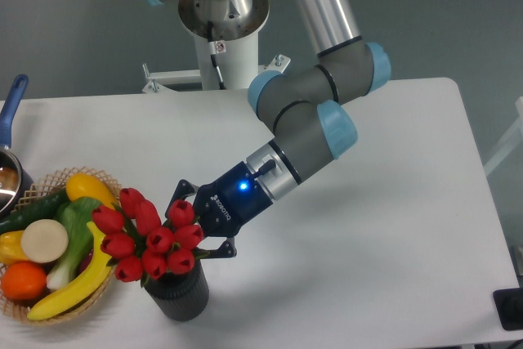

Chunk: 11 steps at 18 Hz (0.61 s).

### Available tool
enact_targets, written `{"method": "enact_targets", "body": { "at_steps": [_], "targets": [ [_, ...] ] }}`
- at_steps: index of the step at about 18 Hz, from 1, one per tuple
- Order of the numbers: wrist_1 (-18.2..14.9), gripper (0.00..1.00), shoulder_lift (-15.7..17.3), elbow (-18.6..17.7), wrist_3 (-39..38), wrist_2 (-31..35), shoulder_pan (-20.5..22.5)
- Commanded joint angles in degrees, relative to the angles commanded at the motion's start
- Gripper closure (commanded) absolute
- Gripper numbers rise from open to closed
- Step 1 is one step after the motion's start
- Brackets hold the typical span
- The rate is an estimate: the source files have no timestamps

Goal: Insert the flowers into the vase
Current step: 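Push the tulip stems down into the vase, then open the gripper to release the tulips in the vase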

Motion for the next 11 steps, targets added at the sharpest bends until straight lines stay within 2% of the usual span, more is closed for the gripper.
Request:
{"method": "enact_targets", "body": {
  "at_steps": [3,4,5,6,11],
  "targets": [
    [0.0,0.72,-1.0,-0.2,0.0,1.7,-0.2],
    [0.0,0.67,-1.0,-0.3,-0.1,2.5,-0.2],
    [0.0,0.62,-1.0,-0.3,-0.1,2.6,-0.2],
    [0.0,0.5,-1.1,-0.3,-0.1,2.6,-0.4],
    [-0.1,0.17,-1.2,-0.4,-0.2,2.7,-0.5]
  ]
}}
